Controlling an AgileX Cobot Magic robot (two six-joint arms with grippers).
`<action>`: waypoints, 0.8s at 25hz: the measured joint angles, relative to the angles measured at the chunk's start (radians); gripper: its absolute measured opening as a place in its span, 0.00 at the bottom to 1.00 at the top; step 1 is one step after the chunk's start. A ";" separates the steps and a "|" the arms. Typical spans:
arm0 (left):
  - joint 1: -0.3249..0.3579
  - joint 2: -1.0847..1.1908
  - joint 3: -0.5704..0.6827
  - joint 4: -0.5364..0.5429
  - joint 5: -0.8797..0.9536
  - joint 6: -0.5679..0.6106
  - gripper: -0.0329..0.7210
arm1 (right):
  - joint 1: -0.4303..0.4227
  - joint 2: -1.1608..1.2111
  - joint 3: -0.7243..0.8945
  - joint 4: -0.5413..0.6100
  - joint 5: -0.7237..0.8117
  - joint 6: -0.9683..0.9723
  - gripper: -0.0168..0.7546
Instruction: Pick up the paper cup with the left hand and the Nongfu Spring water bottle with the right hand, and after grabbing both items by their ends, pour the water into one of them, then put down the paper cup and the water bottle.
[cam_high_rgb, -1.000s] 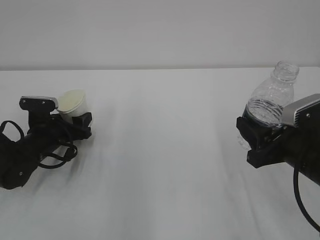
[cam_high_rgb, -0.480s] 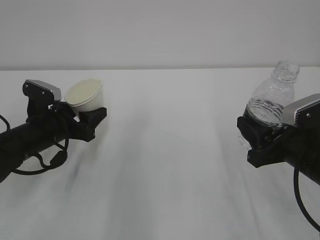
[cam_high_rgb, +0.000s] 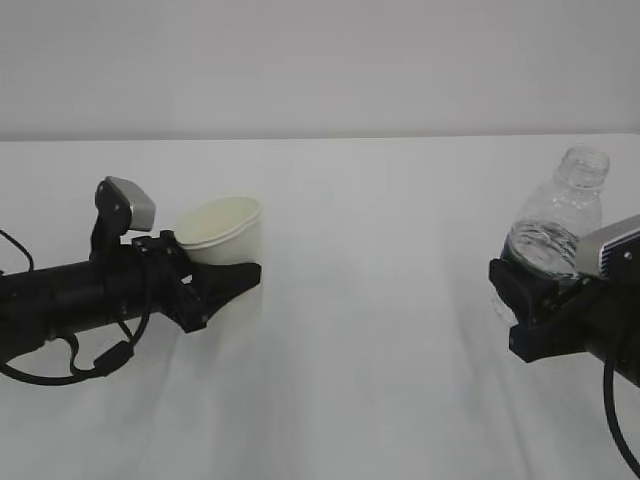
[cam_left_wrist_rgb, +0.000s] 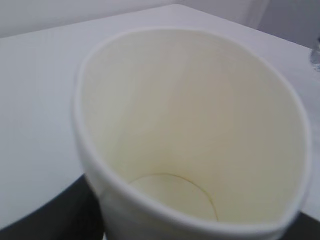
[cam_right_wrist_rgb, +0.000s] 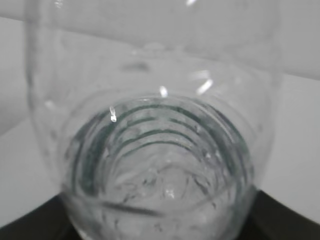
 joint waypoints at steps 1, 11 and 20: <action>-0.016 0.000 -0.010 0.022 0.000 -0.005 0.64 | 0.000 0.000 0.007 0.001 0.000 -0.002 0.58; -0.226 -0.002 -0.083 0.077 0.000 -0.038 0.64 | 0.000 -0.033 0.070 0.005 0.000 -0.011 0.58; -0.285 -0.002 -0.111 0.077 0.000 -0.072 0.64 | 0.000 -0.226 0.146 0.005 0.000 0.003 0.58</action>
